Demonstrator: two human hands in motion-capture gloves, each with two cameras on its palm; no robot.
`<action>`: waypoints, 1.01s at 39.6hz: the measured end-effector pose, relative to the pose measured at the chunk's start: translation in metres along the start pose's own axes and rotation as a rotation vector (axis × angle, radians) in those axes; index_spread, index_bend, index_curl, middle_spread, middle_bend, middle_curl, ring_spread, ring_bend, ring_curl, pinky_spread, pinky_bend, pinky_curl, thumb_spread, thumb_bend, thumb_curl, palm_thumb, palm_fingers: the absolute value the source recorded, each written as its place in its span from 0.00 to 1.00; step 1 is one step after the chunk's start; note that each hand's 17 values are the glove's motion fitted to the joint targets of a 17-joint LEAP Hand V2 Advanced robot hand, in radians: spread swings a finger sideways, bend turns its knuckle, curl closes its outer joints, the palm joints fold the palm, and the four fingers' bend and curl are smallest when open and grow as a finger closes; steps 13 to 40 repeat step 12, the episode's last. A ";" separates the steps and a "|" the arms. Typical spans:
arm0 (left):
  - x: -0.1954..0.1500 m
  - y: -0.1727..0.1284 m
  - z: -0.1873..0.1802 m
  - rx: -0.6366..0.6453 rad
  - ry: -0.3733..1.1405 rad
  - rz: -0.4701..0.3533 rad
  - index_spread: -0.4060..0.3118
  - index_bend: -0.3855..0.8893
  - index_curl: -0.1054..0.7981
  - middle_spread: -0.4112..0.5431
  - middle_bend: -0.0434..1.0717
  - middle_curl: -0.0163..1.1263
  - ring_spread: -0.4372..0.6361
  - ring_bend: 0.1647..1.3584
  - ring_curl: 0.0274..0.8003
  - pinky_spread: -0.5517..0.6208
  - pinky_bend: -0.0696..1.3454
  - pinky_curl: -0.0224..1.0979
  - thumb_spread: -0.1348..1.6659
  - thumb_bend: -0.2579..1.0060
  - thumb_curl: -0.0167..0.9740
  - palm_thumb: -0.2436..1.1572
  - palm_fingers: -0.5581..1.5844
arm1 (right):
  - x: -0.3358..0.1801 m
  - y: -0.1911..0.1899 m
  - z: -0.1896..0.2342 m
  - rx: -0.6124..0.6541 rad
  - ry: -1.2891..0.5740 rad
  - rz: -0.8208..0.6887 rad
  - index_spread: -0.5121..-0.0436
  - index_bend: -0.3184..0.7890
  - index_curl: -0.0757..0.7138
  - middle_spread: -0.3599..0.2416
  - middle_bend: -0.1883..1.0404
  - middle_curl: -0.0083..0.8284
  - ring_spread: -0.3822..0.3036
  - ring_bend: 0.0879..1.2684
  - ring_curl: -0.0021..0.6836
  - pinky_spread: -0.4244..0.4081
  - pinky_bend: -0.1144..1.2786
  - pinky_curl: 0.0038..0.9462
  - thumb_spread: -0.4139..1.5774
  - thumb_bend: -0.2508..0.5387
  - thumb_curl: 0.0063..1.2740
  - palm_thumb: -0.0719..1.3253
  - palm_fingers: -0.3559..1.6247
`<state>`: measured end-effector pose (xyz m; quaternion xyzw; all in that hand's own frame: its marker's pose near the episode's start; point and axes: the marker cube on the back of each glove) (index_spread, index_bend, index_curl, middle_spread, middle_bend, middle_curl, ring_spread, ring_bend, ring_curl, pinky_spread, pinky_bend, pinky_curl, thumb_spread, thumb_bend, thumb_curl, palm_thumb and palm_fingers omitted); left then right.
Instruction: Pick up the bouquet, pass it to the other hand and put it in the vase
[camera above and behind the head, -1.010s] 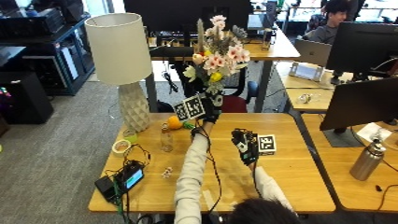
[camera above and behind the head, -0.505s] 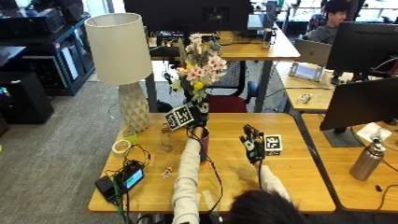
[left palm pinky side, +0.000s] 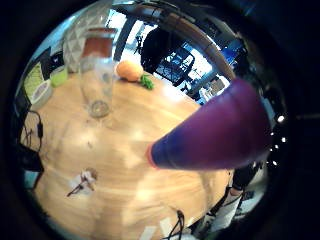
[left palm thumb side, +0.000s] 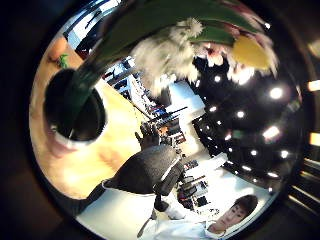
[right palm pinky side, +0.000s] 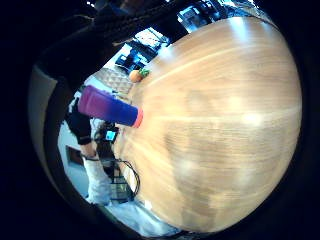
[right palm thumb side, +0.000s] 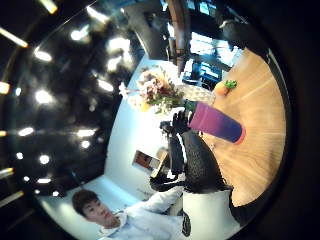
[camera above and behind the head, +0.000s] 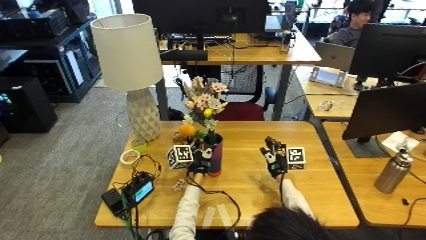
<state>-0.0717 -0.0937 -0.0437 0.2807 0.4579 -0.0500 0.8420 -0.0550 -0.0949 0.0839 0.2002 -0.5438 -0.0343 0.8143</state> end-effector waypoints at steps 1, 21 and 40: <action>-0.005 0.004 0.000 0.004 0.005 -0.004 0.79 0.34 0.48 0.62 0.30 0.35 0.53 0.46 0.45 0.66 0.41 0.35 0.48 0.14 0.50 0.25 0.24 | 0.001 0.001 -0.001 0.000 -0.005 0.015 0.30 0.41 0.46 0.38 0.34 0.47 0.55 0.20 0.47 0.87 0.39 0.36 0.74 0.29 0.33 0.45 0.47; -0.049 -0.012 0.039 -0.018 -0.716 0.191 0.53 0.68 0.57 0.57 0.16 0.28 0.62 0.35 0.35 0.80 0.34 0.28 0.56 0.17 0.42 0.22 0.34 | 0.007 0.007 -0.001 -0.067 -0.101 0.033 0.33 0.41 0.46 0.38 0.33 0.47 0.56 0.18 0.47 0.87 0.35 0.35 0.75 0.29 0.32 0.48 0.48; -0.049 -0.012 0.039 -0.018 -0.716 0.191 0.53 0.68 0.57 0.57 0.16 0.28 0.62 0.35 0.35 0.80 0.34 0.28 0.56 0.17 0.42 0.22 0.34 | 0.007 0.007 -0.001 -0.067 -0.101 0.033 0.33 0.41 0.46 0.38 0.33 0.47 0.56 0.18 0.47 0.87 0.35 0.35 0.75 0.29 0.32 0.48 0.48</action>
